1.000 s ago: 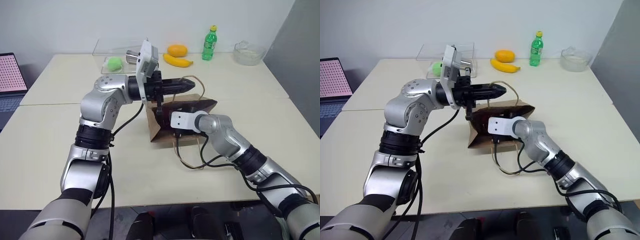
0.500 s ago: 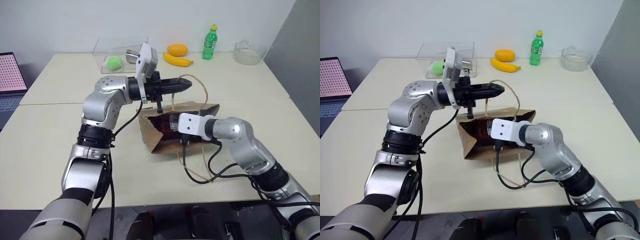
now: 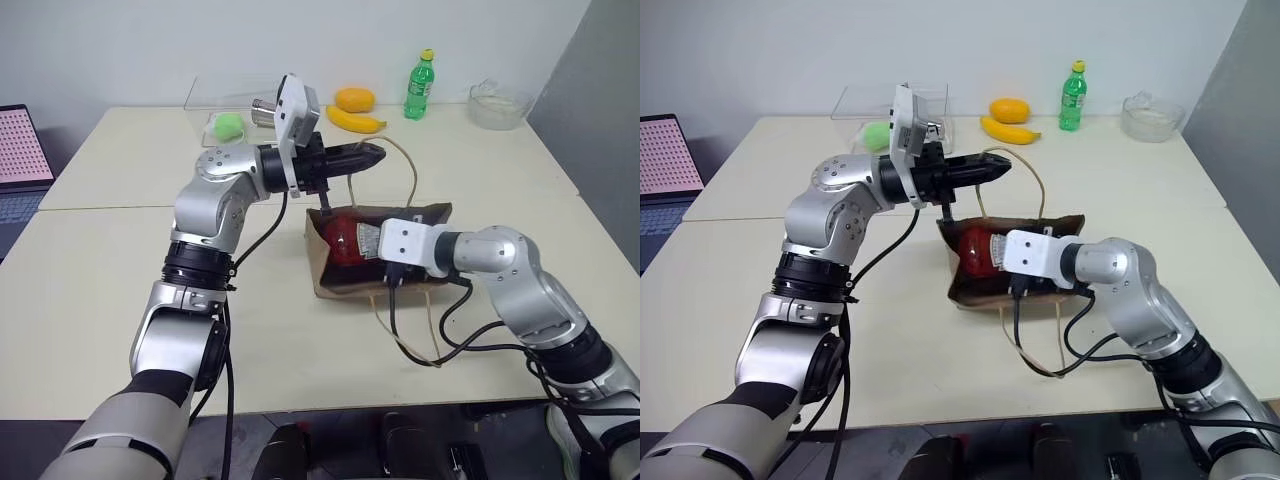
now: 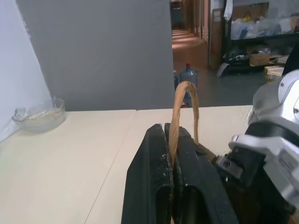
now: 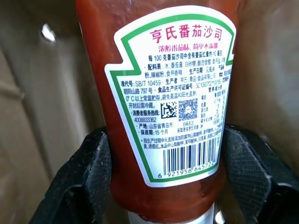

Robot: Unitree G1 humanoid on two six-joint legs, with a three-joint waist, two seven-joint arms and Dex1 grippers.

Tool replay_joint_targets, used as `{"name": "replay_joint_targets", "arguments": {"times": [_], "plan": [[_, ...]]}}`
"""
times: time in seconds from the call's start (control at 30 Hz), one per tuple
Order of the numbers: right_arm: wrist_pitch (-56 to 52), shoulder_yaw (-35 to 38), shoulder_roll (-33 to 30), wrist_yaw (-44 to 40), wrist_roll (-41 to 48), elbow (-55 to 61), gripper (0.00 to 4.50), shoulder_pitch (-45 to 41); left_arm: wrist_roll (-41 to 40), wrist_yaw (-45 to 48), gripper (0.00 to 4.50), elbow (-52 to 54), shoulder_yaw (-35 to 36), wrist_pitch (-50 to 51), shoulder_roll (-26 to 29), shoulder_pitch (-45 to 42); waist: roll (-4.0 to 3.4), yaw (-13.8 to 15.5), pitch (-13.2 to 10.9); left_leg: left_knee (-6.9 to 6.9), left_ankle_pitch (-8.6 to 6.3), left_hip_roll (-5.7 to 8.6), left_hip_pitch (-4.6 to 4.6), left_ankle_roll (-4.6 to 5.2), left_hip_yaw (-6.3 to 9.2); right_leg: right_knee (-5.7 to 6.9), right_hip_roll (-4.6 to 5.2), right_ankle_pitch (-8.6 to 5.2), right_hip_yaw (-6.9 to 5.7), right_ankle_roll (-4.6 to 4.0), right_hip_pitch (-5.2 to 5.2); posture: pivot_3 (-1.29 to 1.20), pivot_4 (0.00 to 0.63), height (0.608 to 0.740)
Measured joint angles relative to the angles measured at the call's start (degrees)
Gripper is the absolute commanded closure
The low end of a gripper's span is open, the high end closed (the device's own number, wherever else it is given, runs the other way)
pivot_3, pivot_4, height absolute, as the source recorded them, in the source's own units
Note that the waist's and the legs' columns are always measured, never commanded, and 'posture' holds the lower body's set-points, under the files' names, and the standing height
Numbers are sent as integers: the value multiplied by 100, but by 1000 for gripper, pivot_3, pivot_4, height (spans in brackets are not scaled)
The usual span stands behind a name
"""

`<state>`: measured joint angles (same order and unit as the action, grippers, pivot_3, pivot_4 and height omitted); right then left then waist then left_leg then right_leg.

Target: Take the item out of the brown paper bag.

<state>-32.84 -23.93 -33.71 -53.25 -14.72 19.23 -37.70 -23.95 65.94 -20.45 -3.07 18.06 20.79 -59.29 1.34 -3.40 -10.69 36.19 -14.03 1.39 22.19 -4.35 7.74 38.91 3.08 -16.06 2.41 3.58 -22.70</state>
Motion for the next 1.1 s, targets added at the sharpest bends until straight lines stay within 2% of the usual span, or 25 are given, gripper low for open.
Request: {"name": "replay_joint_targets", "arguments": {"times": [0.23, 0.47, 0.67, 0.97, 1.1], "plan": [[-17, 81, 227, -37, 308, 2, 1485, -20, 67, 88, 4500, -59, -2, -150, -9, 0, 0, 14, 0, 3, 0, 3, 9, 0, 3, -1, 2, 0, -2, 0, -3, 0, 150, 740], [69, 642, 185, -230, 1142, 304, 1485, 5, 135, 92, 4500, -90, 0, -242, -35, 0, 0, 12, 0, 29, 11, 3, 61, -20, 6, 12, 1, 3, -4, -2, -50, 0, 150, 740], [-23, 905, -11, -474, 1823, 393, 1485, 134, 152, 25, 4500, -148, 21, -321, -45, -88, 0, 15, 0, 46, 10, 5, 71, -17, 8, 13, 1, 4, -6, -1, -50, 0, 150, 740], [-60, 1362, -415, -796, 2803, 1157, 1486, 69, 288, -32, 4500, -475, 54, -356, -79, -108, 0, 11, 0, 50, -1, 5, 71, 2, 7, 13, 1, 5, -6, 0, -49, 0, 150, 740], [-332, 1565, -380, -758, 3365, 1307, 1486, -279, 372, -31, 4500, -547, 51, -376, -98, -109, 0, 8, 0, 50, -1, 4, 71, 2, 8, 15, 1, 5, -6, 0, -50, 0, 150, 740]]}}
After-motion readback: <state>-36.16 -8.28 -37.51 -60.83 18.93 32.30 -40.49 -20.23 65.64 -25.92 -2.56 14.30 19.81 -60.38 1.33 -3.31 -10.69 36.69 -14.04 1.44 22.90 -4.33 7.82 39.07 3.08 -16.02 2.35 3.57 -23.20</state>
